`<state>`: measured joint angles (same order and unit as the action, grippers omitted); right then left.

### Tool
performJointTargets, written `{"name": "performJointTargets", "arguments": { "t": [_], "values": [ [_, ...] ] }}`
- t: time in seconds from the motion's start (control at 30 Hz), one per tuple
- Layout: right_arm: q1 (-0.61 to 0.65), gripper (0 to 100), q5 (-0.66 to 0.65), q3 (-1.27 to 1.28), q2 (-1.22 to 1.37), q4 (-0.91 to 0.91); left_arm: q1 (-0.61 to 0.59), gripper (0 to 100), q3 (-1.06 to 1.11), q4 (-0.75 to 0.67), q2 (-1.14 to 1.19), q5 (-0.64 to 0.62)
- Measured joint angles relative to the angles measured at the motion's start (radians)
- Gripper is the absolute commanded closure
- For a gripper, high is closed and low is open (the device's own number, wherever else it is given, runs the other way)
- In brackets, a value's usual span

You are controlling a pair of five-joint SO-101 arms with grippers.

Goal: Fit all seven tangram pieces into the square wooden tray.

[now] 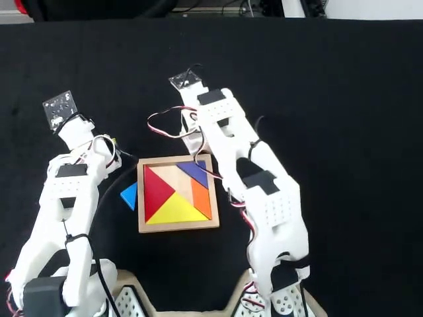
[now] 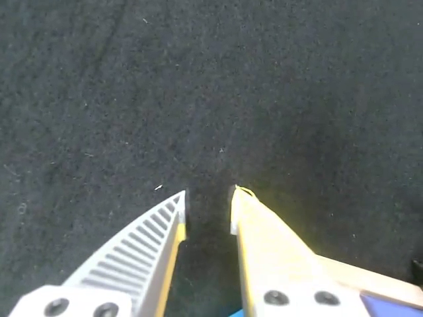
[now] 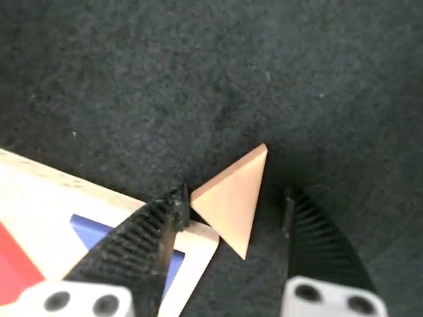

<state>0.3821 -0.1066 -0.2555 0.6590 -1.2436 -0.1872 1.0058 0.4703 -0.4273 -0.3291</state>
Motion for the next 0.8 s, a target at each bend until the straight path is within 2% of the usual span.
{"name": "performJointTargets", "arguments": {
  "t": [0.17, 0.57, 0.8],
  "values": [
    [-0.012, 90.3, 0.0, -0.032, 0.02, -0.003, 0.0, 87, 0.0, 0.0, 0.0, 0.0],
    [-0.032, 91.0, 0.0, -0.04, 0.023, -0.008, 0.0, 87, 0.0, 0.0, 0.0, 0.0],
    [-0.023, 91.0, -0.003, -0.074, -0.072, -0.127, 0.0, 87, 0.0, 0.0, 0.0, 0.0]
  ]
}}
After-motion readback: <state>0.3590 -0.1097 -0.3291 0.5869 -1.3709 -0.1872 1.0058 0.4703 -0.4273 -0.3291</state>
